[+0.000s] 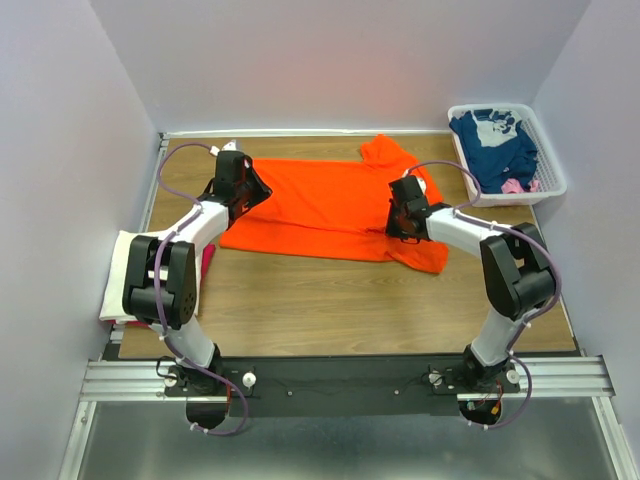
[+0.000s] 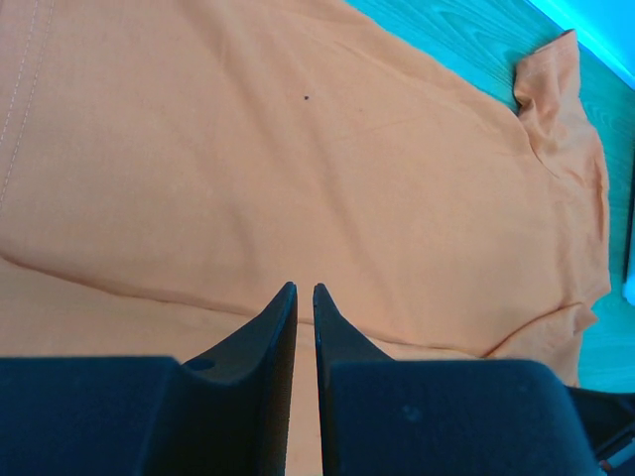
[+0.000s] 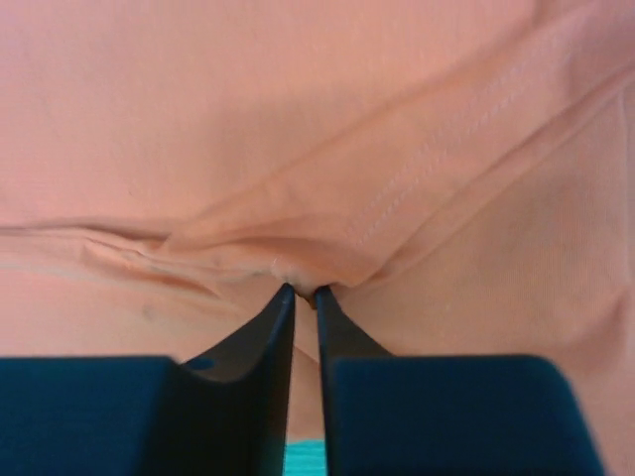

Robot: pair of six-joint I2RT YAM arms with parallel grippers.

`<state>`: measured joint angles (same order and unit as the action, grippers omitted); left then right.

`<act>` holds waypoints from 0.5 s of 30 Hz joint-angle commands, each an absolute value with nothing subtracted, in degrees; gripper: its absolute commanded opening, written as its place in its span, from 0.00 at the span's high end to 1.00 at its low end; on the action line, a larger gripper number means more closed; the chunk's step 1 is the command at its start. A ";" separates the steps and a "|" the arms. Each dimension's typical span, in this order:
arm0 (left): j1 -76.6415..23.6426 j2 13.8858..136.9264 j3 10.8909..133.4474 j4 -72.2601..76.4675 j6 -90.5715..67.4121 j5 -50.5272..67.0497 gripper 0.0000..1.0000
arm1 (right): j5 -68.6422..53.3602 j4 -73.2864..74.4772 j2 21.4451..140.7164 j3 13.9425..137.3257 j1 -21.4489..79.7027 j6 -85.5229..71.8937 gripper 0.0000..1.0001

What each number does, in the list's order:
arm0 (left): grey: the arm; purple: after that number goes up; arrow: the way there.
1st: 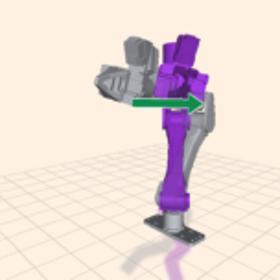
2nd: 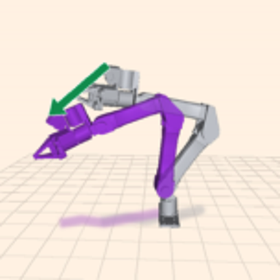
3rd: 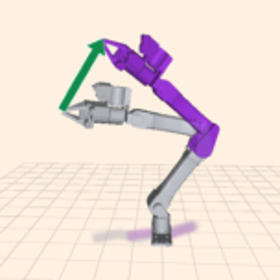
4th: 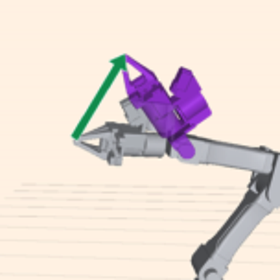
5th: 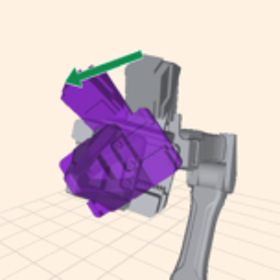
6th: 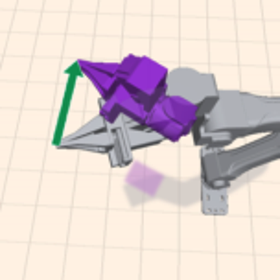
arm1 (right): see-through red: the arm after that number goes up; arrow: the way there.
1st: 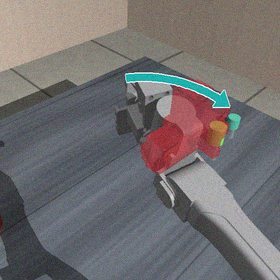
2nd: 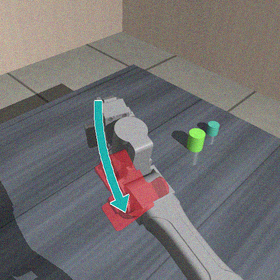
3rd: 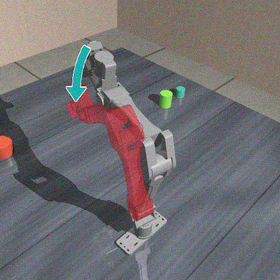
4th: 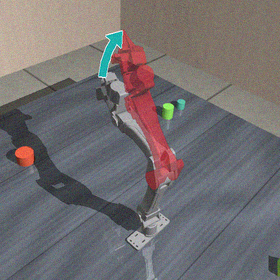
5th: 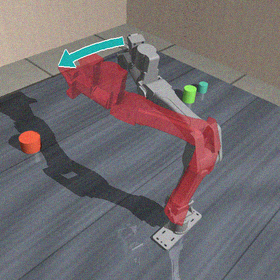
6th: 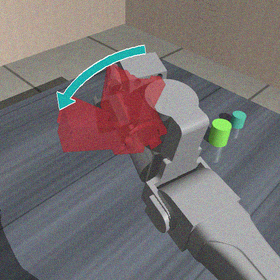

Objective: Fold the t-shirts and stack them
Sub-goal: Fold the tshirt

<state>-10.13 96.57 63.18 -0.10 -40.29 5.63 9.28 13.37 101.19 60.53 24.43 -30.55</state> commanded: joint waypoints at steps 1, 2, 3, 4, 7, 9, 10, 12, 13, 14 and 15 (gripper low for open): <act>-9.84 95.36 61.88 -1.58 -38.41 7.21 0.81 | 12.57 13.71 103.70 64.33 24.87 -30.59 0.86; -9.76 95.36 61.70 -1.58 -38.23 7.56 0.81 | 12.83 13.71 104.23 65.03 24.79 -30.50 0.88; -9.76 95.54 61.61 -1.58 -38.23 7.73 0.81 | 13.01 13.62 104.76 65.74 24.79 -30.32 0.89; -9.76 95.54 61.44 -1.50 -38.15 7.91 0.81 | 13.09 13.71 105.72 67.31 24.87 -30.15 0.92; -9.76 95.54 60.65 -1.23 -37.97 8.61 0.81 | 13.36 13.71 108.01 70.91 24.87 -29.18 0.94; -9.76 95.54 60.29 -1.14 -37.79 8.96 0.81 | 13.36 13.80 109.33 72.76 24.87 -28.66 0.95; -9.76 95.62 59.94 -1.06 -37.79 9.05 0.81 | 13.27 13.80 109.94 73.64 24.87 -28.30 0.95; -9.76 95.54 59.33 -0.97 -37.62 9.75 0.81 | 13.45 13.80 111.62 75.76 24.87 -27.34 0.95; -9.76 95.71 58.98 -0.88 -37.44 10.02 0.81 | 13.53 13.80 112.06 76.89 24.87 -26.64 0.95; -9.76 95.63 58.80 -0.79 -37.35 10.37 0.81 | 13.54 13.80 112.67 77.34 24.87 -26.28 0.95; -9.76 95.71 58.62 -0.79 -37.35 10.55 0.81 | 13.36 13.71 113.55 77.69 24.87 -25.93 0.94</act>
